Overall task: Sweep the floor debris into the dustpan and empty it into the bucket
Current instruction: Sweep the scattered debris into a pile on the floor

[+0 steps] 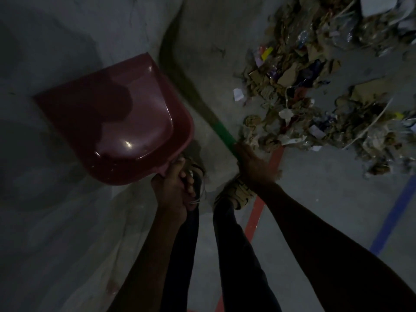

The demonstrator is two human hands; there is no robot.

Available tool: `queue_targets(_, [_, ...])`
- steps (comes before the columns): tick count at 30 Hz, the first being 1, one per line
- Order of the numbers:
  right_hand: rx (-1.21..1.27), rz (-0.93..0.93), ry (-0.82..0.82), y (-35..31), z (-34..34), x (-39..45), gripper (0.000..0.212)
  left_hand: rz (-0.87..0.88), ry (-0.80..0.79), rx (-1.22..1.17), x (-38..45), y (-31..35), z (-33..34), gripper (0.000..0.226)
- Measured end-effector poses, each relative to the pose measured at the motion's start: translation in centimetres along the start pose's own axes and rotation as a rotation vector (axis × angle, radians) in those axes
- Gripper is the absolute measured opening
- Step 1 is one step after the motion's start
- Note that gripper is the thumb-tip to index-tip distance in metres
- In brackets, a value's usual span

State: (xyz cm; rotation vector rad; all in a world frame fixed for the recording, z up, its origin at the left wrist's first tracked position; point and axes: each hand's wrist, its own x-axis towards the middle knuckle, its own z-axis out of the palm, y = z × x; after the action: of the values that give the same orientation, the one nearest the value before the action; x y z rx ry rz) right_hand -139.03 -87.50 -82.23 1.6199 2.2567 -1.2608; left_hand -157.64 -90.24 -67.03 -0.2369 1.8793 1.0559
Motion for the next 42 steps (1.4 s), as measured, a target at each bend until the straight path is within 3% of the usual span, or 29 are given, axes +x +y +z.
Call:
queue_targets(3, [-0.116,-0.011,-0.199,0.0,1.7,-0.1,0.068,-0.013,-0.014,-0.006,0.1,-0.2,-0.3,0.041])
queue_targets(5, [-0.105,0.045,-0.207,0.6,2.2,-0.5,0.068,-0.005,-0.005,0.0,0.3,-0.4,-0.6,0.039])
queue_targets(10, [-0.025,0.199,-0.039,2.8,0.6,-1.9,0.067,0.032,-0.009,0.02,0.7,-0.4,-1.5,0.027])
queue_targets(16, [0.006,0.426,0.173,4.4,-2.0,-2.7,0.063,0.023,-0.038,0.013,-0.1,0.0,-0.4,0.041])
queue_targets(23, [0.094,0.373,0.349,4.1,-2.5,-2.3,0.059,0.04,-0.031,-0.002,0.0,0.0,1.9,0.033])
queue_targets(26, [0.082,0.239,0.278,4.2,-1.7,-2.9,0.062,0.042,-0.044,0.034,0.2,-0.4,1.9,0.036])
queue_targets(32, [0.047,0.0,-0.067,3.1,2.0,-3.9,0.061,0.026,-0.039,0.031,0.5,-0.5,1.9,0.037])
queue_targets(36, [0.005,0.077,-0.19,2.0,3.4,-3.8,0.063,0.022,-0.061,0.053,0.5,-0.4,2.0,0.032])
queue_targets(42, [-0.17,0.173,-0.14,2.0,1.7,-4.0,0.074,0.029,-0.061,0.013,0.7,0.1,2.0,0.036])
